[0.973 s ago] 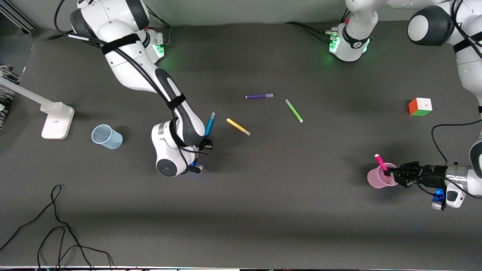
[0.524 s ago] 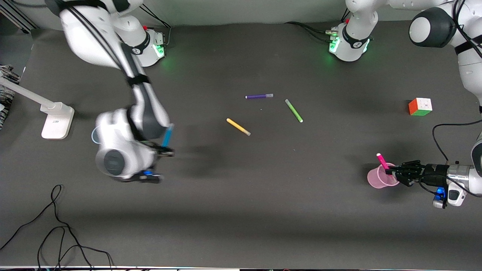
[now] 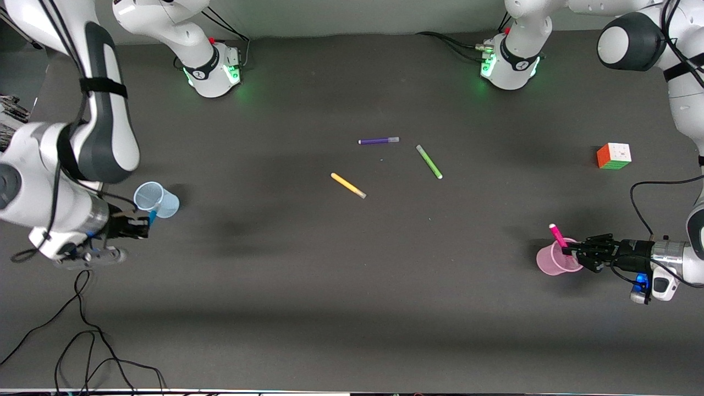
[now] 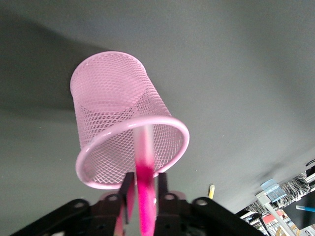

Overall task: Place pink and blue markers in matching cups
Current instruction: 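Drop the blue marker into the blue cup while the left gripper releases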

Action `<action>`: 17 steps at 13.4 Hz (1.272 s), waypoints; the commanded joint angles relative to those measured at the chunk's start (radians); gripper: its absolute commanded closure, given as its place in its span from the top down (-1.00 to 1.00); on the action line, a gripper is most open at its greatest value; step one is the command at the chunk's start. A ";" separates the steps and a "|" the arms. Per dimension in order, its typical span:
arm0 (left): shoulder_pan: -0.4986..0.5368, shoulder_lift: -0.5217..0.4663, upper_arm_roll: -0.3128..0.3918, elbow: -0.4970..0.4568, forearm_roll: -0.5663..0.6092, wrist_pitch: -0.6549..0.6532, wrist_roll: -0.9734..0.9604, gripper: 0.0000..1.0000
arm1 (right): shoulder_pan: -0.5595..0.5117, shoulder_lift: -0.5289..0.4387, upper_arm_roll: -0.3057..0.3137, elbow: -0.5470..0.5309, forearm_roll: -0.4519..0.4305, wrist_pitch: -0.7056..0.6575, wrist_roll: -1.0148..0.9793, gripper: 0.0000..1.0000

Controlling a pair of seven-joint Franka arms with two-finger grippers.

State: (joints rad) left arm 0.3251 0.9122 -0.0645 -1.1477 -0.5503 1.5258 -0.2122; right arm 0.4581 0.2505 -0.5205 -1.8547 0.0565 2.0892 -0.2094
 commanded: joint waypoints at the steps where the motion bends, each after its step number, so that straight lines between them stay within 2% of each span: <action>1: 0.006 0.017 -0.003 0.020 -0.011 0.007 0.074 0.99 | 0.022 -0.229 -0.061 -0.318 -0.090 0.214 -0.089 -1.00; 3: 0.006 0.017 -0.003 0.022 -0.011 0.013 0.085 0.99 | 0.022 -0.260 -0.134 -0.389 -0.090 0.300 -0.181 -1.00; 4: 0.006 0.016 -0.003 0.022 -0.011 0.013 0.085 0.99 | 0.022 -0.266 -0.147 -0.421 -0.090 0.330 -0.191 -1.00; 7: 0.006 0.013 -0.005 0.026 -0.011 0.013 0.082 0.99 | 0.022 -0.295 -0.151 -0.489 -0.086 0.382 -0.182 -1.00; 12: -0.004 0.001 -0.005 0.037 -0.011 0.008 0.068 0.99 | 0.040 -0.278 -0.150 -0.489 -0.079 0.443 -0.174 -1.00; 14: -0.009 -0.009 -0.006 0.069 -0.008 -0.009 0.067 0.99 | 0.040 -0.271 -0.148 -0.498 -0.078 0.475 -0.174 -1.00; 17: -0.041 -0.076 0.000 0.091 0.042 -0.085 0.042 0.99 | 0.039 -0.277 -0.150 -0.573 -0.075 0.559 -0.173 -1.00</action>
State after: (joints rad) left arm 0.3161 0.9006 -0.0788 -1.0592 -0.5449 1.4869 -0.1464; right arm 0.4905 -0.0060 -0.6644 -2.3613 -0.0108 2.5682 -0.3894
